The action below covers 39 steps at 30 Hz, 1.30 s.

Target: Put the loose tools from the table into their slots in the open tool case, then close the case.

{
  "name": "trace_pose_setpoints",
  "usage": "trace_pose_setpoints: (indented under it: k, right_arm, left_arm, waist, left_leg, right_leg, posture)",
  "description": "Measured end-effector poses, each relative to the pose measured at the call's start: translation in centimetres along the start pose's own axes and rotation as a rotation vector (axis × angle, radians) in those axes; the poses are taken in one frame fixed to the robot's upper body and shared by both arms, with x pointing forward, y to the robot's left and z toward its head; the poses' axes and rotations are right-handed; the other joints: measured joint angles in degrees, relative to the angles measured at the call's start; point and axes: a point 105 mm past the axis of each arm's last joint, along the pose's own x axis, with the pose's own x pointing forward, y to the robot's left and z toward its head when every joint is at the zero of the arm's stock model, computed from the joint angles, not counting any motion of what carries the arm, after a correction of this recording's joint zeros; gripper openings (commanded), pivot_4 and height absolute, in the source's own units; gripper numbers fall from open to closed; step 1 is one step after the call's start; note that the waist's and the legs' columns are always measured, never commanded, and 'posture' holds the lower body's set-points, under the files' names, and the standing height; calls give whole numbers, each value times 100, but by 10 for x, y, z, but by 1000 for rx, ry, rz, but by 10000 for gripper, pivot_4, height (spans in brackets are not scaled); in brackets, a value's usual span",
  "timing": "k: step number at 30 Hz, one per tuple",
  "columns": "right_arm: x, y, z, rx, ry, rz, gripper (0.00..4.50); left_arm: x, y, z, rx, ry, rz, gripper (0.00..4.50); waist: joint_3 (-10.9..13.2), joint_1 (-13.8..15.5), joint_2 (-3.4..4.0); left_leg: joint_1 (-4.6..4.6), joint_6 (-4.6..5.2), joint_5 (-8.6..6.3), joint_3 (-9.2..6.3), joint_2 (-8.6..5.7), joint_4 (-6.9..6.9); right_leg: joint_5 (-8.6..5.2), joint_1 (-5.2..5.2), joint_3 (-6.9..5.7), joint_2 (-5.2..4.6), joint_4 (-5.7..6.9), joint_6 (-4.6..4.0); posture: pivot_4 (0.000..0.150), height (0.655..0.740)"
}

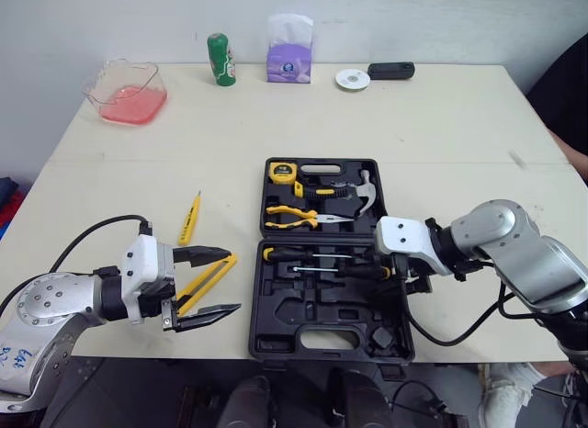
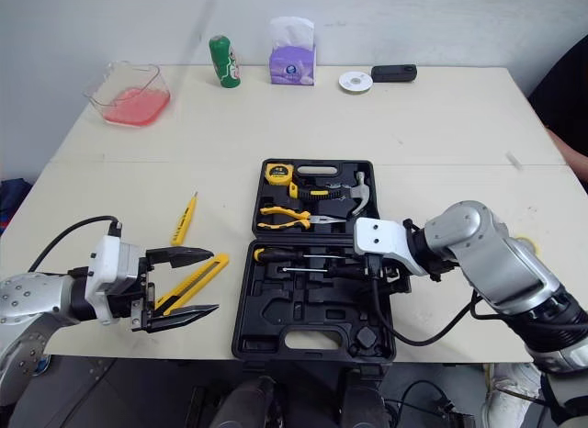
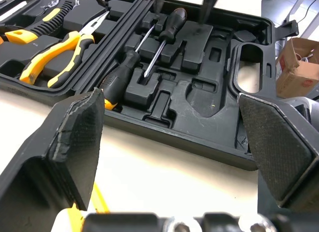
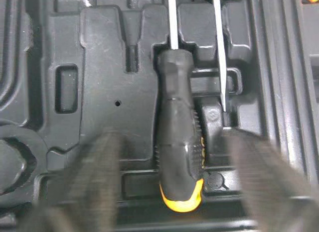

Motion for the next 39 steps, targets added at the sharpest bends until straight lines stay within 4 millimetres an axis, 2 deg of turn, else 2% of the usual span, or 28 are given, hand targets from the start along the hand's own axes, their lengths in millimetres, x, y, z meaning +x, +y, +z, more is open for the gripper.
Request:
trace_pose_setpoints:
  k: [4, 8, 13, 15, 17, 18, 22, 23, 35, 39]
  right_arm:
    - [-17, -7, 7, -40, -14, -27, 38207]
    - [-28, -12, 7, -17, -74, -33, 38207]
    - [-33, -11, 20, -6, -358, -42, 38207]
    - [-28, -7, 22, 16, -464, -30, 32948]
    - [-24, -4, 24, 11, -549, -31, 25814]
    - [-19, -2, 23, -7, -579, -38, 19485]
    - [-4, 0, 21, -16, -624, -52, 1772]
    - [-1, 1, 21, -22, -621, -47, 667]
    - [33, 0, 1, 3, -539, -61, 667]
    - [37, -2, -1, -11, -526, -66, 667]
  left_arm:
    - [0, 0, 0, 0, 0, 0, 45000]
    - [0, 1, 0, 2, -2, 2, 45000]
    - [0, 5, 2, 11, -10, 11, 45000]
    - [-1, 9, 2, 10, -14, 21, 45000]
    - [1, 11, 4, 23, -22, 19, 45000]
    - [2, 11, 6, 31, -25, 15, 45000]
    - [7, 12, 7, 46, -26, -4, 45000]
    - [8, 12, 7, 47, -25, -8, 45000]
    - [6, 16, 2, 31, -11, 7, 45000]
    - [7, 15, 2, 29, -9, 7, 45000]
  waist:
    - [0, -18, -1]
    - [-1, -9, -3]
    - [-4, -9, -11]
    - [-4, -9, -11]
    - [-5, -9, -15]
    - [-5, -10, -15]
    - [-6, -14, -16]
    - [-6, -17, -16]
    - [-6, -75, -16]
    - [-6, -93, -16]
  left_leg:
    - [0, 0, 0, -2, 1, 0]
    - [0, 0, 0, 0, 0, 0]
    - [2, 1, 1, 0, 1, 0]
    - [2, 2, 1, 2, -1, 1]
    - [2, 2, 1, 2, -1, 1]
    - [3, 4, 2, 3, -5, 1]
    - [4, 6, 4, 5, -8, 3]
    - [5, 6, 4, 5, -8, 3]
    - [5, 6, 3, 3, -7, 3]
    - [6, 6, 4, 4, -6, 4]
  right_leg:
    - [0, 0, 0, -1, 0, 0]
    - [0, 1, 0, -1, 0, 0]
    - [0, 2, -2, 4, 5, 0]
    - [0, 1, -2, 6, 9, 0]
    - [0, 2, -2, 7, 9, 0]
    - [0, 2, -2, 7, 10, 0]
    - [0, 1, -2, 9, 16, 0]
    - [0, 1, -1, 10, 17, 0]
    - [0, 2, -2, 6, 17, 0]
    - [0, 2, -1, 6, 17, 0]
  posture:
    - [1500, 7400]
    - [1500, 7400]
    - [1500, 7400]
    - [1500, 7400]
    - [1500, 7400]
    - [1500, 7400]
    - [1500, 7400]
    - [1500, 7400]
    - [1500, 7400]
    - [1500, 7400]
